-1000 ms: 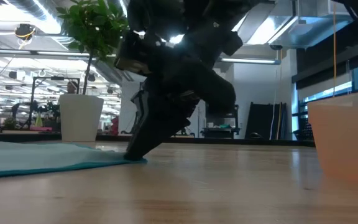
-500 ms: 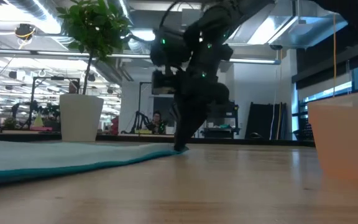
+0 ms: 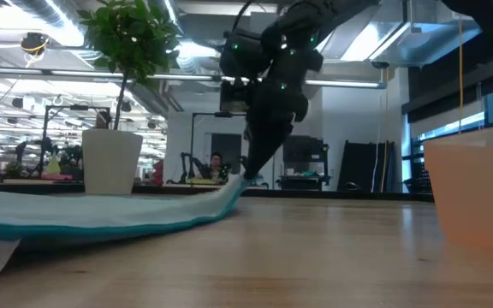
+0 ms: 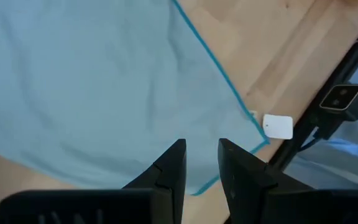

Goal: Roll microfiber towels into tight, uniform cylinder then place into a basket
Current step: Roll the light blue microfiber towel

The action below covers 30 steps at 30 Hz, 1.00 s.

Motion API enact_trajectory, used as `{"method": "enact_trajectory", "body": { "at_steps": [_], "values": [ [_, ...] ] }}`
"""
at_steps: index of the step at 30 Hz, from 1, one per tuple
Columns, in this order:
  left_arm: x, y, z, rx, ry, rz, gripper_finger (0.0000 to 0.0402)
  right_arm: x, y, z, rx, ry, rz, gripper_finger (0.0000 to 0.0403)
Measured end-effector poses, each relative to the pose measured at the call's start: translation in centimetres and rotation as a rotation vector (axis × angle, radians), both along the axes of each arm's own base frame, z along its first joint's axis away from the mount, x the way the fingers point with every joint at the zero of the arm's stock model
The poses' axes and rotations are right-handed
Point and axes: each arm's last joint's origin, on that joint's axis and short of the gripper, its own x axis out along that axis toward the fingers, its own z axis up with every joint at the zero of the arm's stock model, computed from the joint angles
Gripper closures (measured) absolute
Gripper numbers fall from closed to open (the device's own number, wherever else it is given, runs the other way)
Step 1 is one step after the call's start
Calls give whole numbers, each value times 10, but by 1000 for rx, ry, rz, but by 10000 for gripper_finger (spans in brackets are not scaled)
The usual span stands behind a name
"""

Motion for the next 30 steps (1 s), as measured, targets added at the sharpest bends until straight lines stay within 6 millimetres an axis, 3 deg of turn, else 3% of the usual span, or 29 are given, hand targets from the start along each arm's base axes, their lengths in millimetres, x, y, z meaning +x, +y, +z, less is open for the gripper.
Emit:
{"method": "enact_trajectory", "body": {
  "at_steps": [10,18,30],
  "values": [
    [18,-25,-30,-111,89,5,317,-4,-2,17,-7,-37,-9,398],
    [12,-42,-41,-99,107,-5,317,-15,-17,31,-53,-19,-56,398],
    [-8,-55,-39,-107,131,79,317,-46,-77,28,-387,229,-211,398]
  ]
}}
